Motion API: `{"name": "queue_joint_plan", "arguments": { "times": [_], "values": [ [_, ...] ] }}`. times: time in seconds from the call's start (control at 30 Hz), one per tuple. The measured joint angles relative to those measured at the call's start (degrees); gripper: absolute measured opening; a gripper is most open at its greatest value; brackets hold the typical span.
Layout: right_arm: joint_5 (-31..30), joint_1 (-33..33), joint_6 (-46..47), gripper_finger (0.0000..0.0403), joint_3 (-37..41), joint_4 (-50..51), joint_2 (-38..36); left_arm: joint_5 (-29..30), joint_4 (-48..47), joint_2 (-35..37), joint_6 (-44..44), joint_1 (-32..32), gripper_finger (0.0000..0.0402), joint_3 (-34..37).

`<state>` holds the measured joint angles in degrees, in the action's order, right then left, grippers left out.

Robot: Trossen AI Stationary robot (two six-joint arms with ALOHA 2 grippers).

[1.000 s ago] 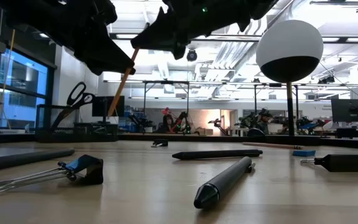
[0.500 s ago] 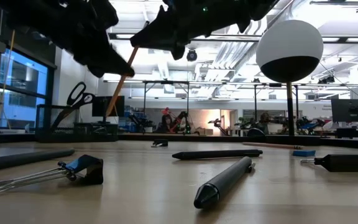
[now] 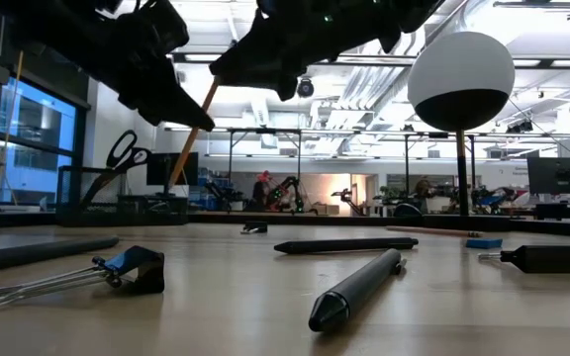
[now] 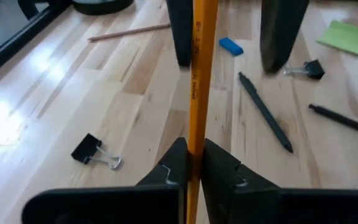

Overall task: Pick and place office supplies into organizer
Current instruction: Put the orange pencil into the black desk organizer

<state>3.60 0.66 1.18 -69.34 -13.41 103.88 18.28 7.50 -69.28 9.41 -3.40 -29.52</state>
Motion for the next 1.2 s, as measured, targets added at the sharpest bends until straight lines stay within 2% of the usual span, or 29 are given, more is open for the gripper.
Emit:
{"name": "queue_joint_plan", "arguments": {
  "times": [0.17, 0.33, 0.6, 0.73, 0.97, 1.1, 1.2],
  "values": [
    [0.0, 0.0, 0.0, 0.0136, 0.0, 5.6, -0.2, 2.4, -6.4, 6.2, -0.1, 0.0, 0.0005, 0.0],
    [-0.3, 0.0, 0.2, 0.0137, 0.0, 9.8, -0.2, 6.5, -16.9, 19.1, -0.2, 0.0, 0.0004, 0.0],
    [-2.5, 1.2, 0.4, 0.0137, 0.0, 10.2, -0.3, 24.0, -39.3, 37.4, 1.9, 0.0, 0.0004, 0.0],
    [-3.4, 1.4, 0.2, 0.0137, 0.0, 8.8, -0.3, 29.1, -41.6, 42.9, 4.6, 0.0, 0.0002, 0.0],
    [-3.6, 1.4, 0.1, 0.0137, 0.0, 8.3, -0.3, 43.5, -41.3, 46.5, 4.8, 0.0, 0.0002, 0.0],
    [-3.4, 1.4, 0.0, 0.0138, 0.0, 8.4, -0.3, 46.8, -41.5, 46.5, 4.5, 0.0, 0.0002, 0.0],
    [-3.3, 1.4, -0.1, 0.0138, 0.0, 8.4, -0.3, 45.2, -41.2, 46.4, 4.5, 0.1, 0.0002, 0.0]
  ]
}}
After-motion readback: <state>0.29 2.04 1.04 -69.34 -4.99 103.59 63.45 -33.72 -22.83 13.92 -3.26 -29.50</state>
